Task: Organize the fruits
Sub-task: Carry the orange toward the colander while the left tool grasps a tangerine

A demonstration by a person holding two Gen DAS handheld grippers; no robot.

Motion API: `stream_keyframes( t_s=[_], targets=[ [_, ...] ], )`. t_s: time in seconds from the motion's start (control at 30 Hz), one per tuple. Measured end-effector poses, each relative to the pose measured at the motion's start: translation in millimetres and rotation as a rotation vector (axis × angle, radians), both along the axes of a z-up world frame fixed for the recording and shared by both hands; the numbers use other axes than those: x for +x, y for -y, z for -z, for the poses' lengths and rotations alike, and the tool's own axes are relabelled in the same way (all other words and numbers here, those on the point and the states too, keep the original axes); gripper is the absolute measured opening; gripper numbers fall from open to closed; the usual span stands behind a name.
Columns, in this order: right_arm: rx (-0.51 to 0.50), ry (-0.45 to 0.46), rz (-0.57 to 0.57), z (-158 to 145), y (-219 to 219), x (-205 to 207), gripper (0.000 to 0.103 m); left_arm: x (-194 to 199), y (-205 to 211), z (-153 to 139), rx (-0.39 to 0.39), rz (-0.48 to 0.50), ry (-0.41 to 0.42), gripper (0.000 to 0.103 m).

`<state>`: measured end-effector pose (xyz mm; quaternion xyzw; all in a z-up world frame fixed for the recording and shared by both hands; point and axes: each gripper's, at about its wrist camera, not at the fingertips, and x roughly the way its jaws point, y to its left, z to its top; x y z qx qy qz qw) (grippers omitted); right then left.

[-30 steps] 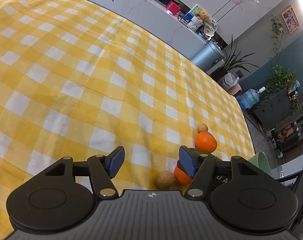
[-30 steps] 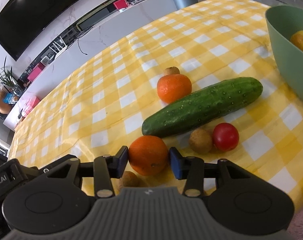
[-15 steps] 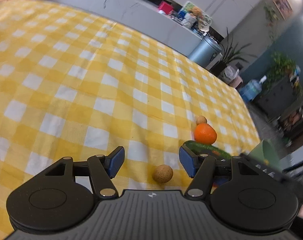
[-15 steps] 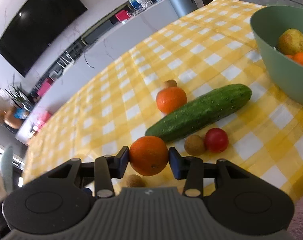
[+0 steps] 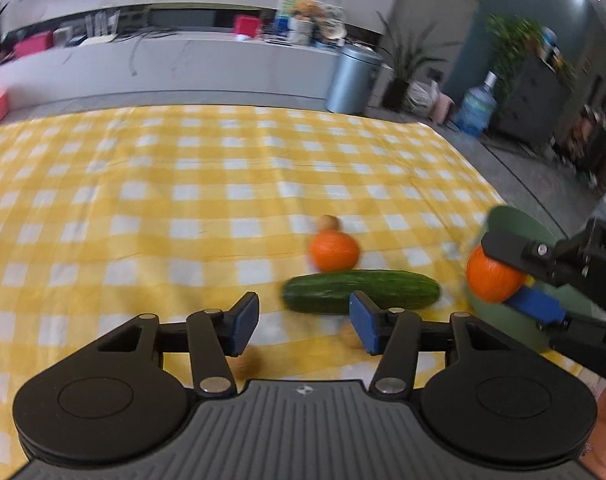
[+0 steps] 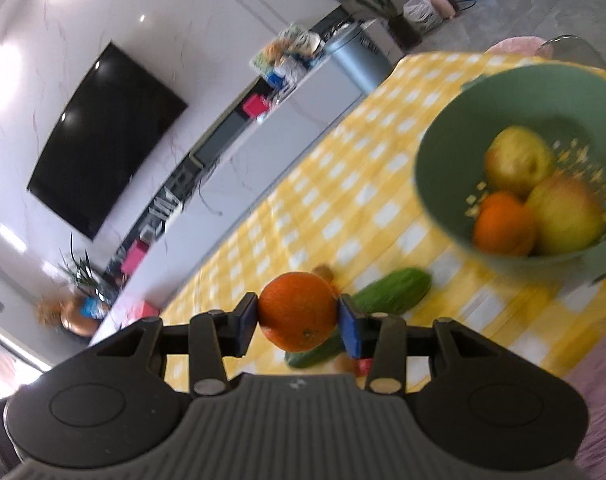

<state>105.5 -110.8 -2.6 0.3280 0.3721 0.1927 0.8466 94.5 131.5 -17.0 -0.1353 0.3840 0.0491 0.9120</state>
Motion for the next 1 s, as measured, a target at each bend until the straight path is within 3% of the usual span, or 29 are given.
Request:
stream_keyframes(
  t_s=[0.17, 0.33, 0.4, 0.5, 0.67, 0.9, 1.0],
  targets=[
    [0.089, -0.041, 0.058, 3.5, 40.7, 6.5, 0.04, 18.6, 26.7, 1.9, 0.027, 0.051, -0.02, 0.047],
    [0.155, -0.043, 0.081, 6.5, 70.6, 5.3, 0.04, 44.9, 25.3, 11.8, -0.008, 0.002, -0.067, 0.038],
    [0.193, -0.062, 0.072, 9.8, 76.6, 5.9, 0.04, 53.3, 20.0, 14.7, -0.042, -0.011, -0.074, 0.038],
    [0.247, -0.085, 0.049, 13.7, 81.6, 6.3, 0.04, 65.7, 17.0, 17.1, -0.023, -0.006, -0.081, 0.038],
    [0.27, -0.087, 0.033, 12.7, 85.5, 4.8, 0.041, 87.9, 10.2, 23.9, -0.048, -0.012, -0.095, 0.038],
    [0.312, -0.107, 0.019, 12.7, 87.9, 3.2, 0.041, 109.4, 10.1, 34.1, 0.002, -0.009, -0.115, 0.038],
    [0.3, -0.101, 0.023, 10.5, 87.1, 2.7, 0.041, 114.6, 11.8, 33.8, 0.031, 0.004, -0.115, 0.045]
  ],
)
